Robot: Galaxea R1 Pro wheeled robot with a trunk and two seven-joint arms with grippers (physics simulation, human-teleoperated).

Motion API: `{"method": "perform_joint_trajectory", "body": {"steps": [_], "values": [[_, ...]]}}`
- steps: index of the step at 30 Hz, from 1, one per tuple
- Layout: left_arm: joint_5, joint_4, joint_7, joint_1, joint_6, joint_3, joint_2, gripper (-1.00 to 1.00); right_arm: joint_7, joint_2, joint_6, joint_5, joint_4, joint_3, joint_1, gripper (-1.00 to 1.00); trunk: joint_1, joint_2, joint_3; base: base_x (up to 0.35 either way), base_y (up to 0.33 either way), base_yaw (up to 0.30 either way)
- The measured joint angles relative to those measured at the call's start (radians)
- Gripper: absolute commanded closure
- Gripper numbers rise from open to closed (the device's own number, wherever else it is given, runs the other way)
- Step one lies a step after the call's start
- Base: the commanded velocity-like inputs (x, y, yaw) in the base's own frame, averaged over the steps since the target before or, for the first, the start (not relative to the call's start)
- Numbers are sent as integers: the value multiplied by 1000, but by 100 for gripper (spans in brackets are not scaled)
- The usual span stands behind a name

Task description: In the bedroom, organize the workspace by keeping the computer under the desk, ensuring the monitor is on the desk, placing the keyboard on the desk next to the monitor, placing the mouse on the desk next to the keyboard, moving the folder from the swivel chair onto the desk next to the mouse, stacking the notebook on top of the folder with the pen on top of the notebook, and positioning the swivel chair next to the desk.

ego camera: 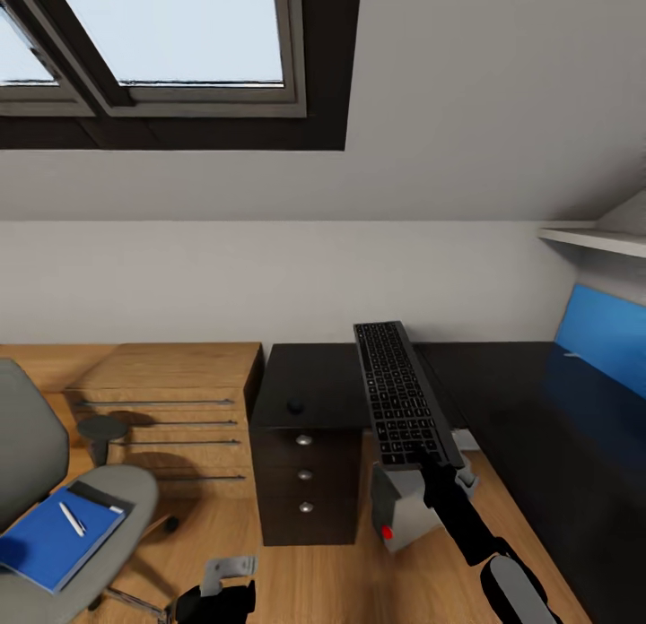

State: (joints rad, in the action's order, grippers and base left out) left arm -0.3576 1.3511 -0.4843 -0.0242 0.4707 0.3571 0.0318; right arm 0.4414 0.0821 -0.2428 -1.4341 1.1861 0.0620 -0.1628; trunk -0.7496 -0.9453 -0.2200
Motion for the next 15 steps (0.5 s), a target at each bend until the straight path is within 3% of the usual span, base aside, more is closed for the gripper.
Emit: {"method": "perform_joint_trajectory", "body": {"steps": [7,15], "values": [[0,0,0,-1,0,-1,0,-100,0,0,2,1,-2,0,-1,100,27,49,22,-338,-13,0],[0,0,0,0,0,1,0,-100,0,-8,9,2,-15,2,-1,100,58,105,47,-314,-193,0]]}}
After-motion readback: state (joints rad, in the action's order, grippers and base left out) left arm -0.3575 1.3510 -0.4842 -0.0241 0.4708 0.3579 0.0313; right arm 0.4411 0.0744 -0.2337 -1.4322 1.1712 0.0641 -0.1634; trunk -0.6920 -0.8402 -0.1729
